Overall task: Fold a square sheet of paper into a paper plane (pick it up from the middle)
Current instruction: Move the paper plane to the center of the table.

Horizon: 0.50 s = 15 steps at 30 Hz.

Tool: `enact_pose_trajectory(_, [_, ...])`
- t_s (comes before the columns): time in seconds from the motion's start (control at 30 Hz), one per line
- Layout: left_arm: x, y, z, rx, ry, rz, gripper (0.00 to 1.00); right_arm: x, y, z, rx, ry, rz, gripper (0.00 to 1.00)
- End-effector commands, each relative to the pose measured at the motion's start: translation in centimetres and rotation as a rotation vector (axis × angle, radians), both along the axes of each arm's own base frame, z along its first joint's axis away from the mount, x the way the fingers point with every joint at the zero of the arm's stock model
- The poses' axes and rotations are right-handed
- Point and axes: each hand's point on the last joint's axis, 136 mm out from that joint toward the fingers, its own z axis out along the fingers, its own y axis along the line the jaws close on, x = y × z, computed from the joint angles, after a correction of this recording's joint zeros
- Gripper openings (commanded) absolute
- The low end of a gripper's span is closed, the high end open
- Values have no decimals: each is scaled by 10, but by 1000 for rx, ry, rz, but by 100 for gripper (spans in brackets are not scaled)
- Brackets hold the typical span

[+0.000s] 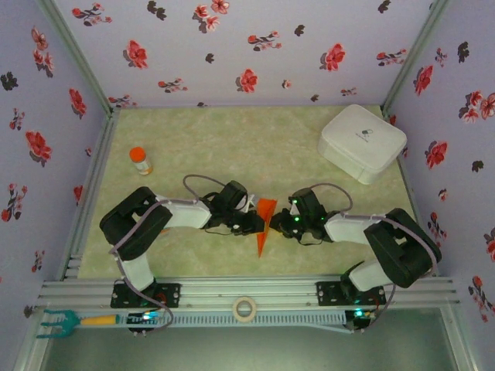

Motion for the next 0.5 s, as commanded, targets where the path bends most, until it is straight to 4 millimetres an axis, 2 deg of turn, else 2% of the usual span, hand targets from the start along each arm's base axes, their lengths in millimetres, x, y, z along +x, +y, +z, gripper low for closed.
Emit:
enact_pose_trajectory(0.0, [-4,-4,-1,-14,13,-15,16,-7,2,0,21,17,1,22])
enact_pose_trajectory(0.2, [2,5,6,48,-50,4,6,-4,-3,6,1,-12,-13,23])
enact_pose_trajectory(0.3, [12,23,14,177,-141,36,3,-2,-11,11,-48,-40,-22,24])
enact_pose_trajectory(0.47, [31,67,28,428,-266,107,3,1,-21,19,-107,-78,-34,24])
